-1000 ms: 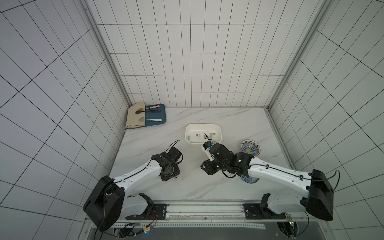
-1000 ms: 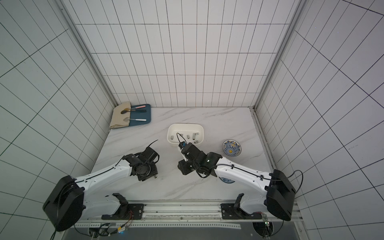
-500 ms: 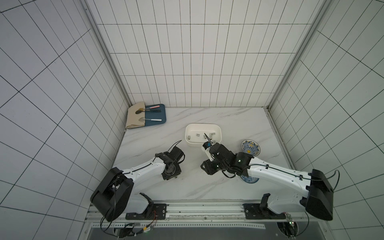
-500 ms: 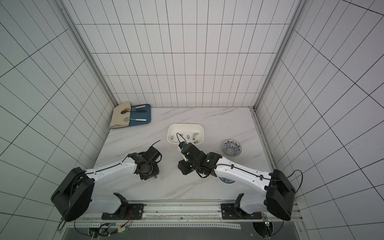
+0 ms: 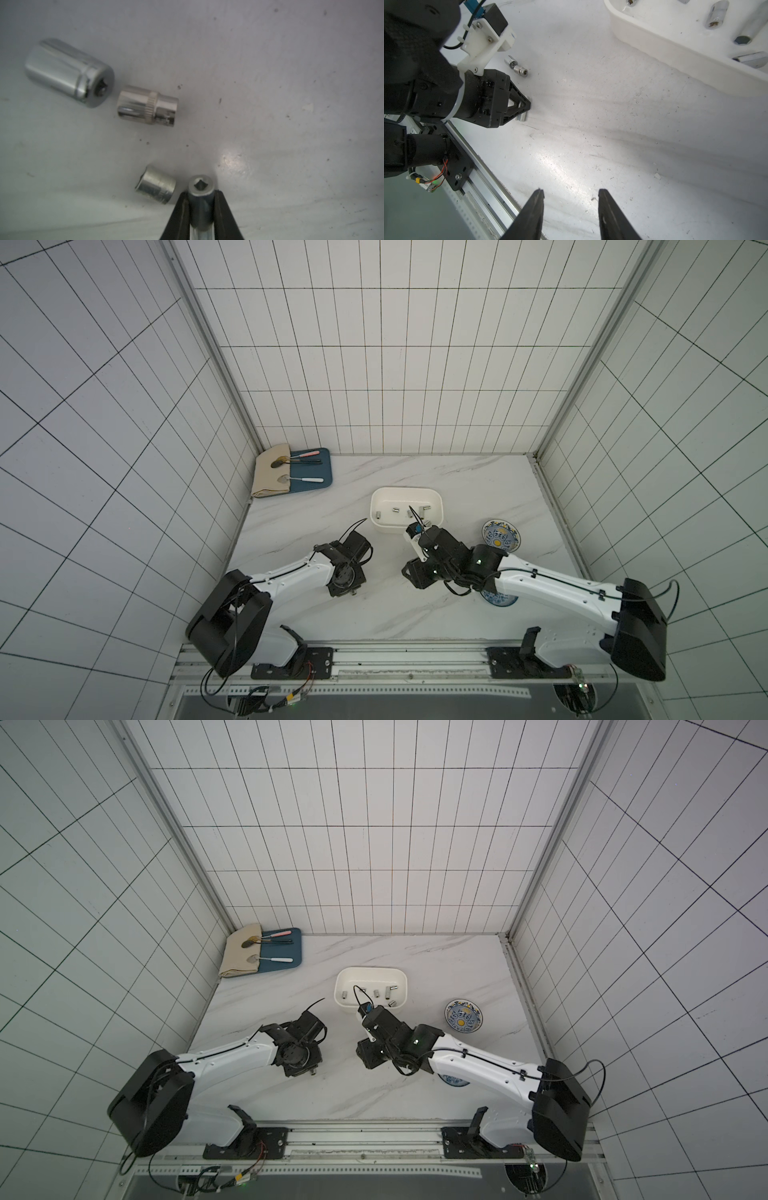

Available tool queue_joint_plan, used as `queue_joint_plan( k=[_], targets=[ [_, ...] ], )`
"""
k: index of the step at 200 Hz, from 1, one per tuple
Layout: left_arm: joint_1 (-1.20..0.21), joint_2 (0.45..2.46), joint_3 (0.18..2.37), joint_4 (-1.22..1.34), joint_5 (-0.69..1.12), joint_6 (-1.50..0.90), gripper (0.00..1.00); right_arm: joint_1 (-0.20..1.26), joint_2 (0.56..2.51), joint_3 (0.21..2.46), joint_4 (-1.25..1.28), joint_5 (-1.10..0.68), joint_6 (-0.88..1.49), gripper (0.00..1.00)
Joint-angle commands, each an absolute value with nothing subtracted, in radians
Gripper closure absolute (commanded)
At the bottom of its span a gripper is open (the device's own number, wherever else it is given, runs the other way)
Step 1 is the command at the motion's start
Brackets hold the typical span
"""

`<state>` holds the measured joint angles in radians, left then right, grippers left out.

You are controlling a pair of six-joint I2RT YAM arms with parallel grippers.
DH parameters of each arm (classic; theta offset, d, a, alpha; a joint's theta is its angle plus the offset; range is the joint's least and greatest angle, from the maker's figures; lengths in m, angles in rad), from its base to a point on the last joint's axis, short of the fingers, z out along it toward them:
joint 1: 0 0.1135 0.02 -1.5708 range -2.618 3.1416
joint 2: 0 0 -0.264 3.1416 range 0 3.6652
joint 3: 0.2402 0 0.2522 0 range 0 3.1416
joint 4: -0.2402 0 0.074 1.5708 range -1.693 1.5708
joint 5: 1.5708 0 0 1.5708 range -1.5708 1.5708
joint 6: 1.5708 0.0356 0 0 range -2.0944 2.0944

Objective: Put the socket on the desktop into the storage box
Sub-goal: Pick up the socket head from the center of the board, then place the socket head in the storage box.

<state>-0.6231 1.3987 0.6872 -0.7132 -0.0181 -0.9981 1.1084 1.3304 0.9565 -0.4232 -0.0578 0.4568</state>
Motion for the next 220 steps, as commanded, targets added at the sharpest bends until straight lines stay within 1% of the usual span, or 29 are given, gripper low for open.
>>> queue_joint_plan(
  k=[1,36,83,128,165,175,220],
  targets=[
    [-0.635,1.42,0.709,-0.689,-0.004,-0.988,0.84,1.117,1.323,0.935,-0.42,-0.029,0.461,0.54],
    [-0.636,1.418,0.732,-0.699,-0.003,-0.98,0.88,1.117,1.321,0.934,-0.42,-0.027,0.463,0.54],
    [-0.636,1.405,0.779,-0.728,-0.007,-0.963,0.88,1.117,1.3,0.928,-0.421,-0.012,0.465,0.54],
    [-0.637,1.413,0.879,-0.773,-0.024,-0.934,0.88,1.109,1.277,0.93,-0.434,0.0,0.461,0.54],
    [-0.634,1.452,0.972,-0.791,-0.025,-0.909,0.88,1.096,1.258,0.933,-0.448,0.005,0.456,0.53],
    [-0.635,1.469,1.004,-0.797,-0.023,-0.901,0.88,1.088,1.252,0.934,-0.455,0.009,0.456,0.51],
    [-0.633,1.58,1.174,-0.822,-0.012,-0.857,0.88,1.035,1.22,0.935,-0.473,0.001,0.456,0.51]
  ],
)
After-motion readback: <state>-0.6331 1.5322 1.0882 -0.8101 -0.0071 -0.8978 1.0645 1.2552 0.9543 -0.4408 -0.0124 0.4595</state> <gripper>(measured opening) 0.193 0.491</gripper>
